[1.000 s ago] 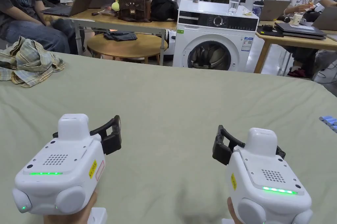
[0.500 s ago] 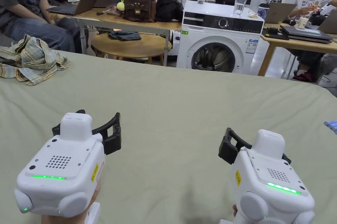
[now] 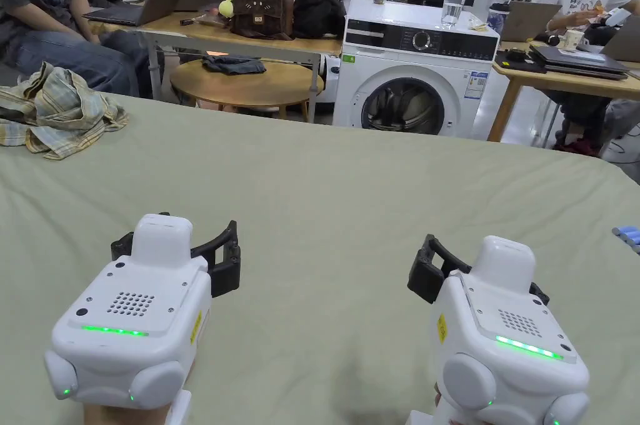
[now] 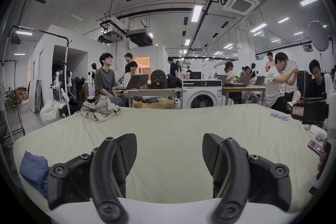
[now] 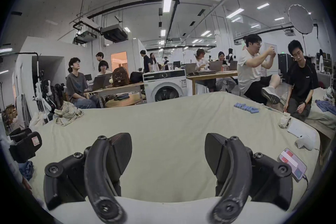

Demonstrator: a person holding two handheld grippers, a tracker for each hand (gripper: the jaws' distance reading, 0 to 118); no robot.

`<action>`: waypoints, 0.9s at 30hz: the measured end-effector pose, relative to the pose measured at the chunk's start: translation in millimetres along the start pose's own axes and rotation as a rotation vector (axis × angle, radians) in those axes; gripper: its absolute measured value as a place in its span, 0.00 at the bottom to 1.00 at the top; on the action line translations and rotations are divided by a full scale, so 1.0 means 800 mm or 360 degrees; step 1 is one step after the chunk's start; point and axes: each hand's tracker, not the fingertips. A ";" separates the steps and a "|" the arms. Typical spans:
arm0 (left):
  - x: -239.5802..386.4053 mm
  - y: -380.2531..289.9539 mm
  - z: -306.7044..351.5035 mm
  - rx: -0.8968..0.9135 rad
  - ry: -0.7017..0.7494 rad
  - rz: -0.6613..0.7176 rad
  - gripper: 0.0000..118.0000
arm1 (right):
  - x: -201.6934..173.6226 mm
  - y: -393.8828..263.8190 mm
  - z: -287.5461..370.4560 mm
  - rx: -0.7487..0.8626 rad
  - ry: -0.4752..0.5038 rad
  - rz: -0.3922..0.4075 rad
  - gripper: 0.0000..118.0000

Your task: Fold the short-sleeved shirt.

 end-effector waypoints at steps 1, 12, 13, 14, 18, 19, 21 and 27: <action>0.002 0.000 0.001 0.0004 0.0004 0.0001 0.63 | 0.000 0.000 0.000 -0.0007 0.0008 -0.0001 0.72; 0.007 -0.005 0.004 0.0014 0.0037 -0.0031 0.63 | 0.001 -0.001 -0.006 -0.0043 -0.0006 0.0043 0.72; 0.007 -0.005 0.004 0.0011 0.0041 -0.0031 0.63 | 0.002 -0.001 -0.006 -0.0048 -0.0005 0.0045 0.72; 0.007 -0.005 0.004 0.0004 0.0042 -0.0028 0.63 | 0.002 -0.002 -0.007 -0.0051 -0.0003 0.0050 0.72; 0.005 -0.003 0.000 -0.0050 0.0031 0.0001 0.63 | 0.000 -0.005 -0.009 -0.0059 -0.0004 0.0071 0.72; 0.004 -0.003 0.000 -0.0059 0.0030 0.0011 0.63 | 0.000 -0.006 -0.009 -0.0063 -0.0003 0.0078 0.72; 0.003 -0.004 0.000 -0.0069 0.0034 0.0027 0.63 | -0.002 -0.007 -0.010 -0.0070 0.0001 0.0093 0.72; 0.000 -0.006 0.001 -0.0064 0.0048 0.0049 0.63 | -0.003 -0.008 -0.014 -0.0083 0.0002 0.0112 0.72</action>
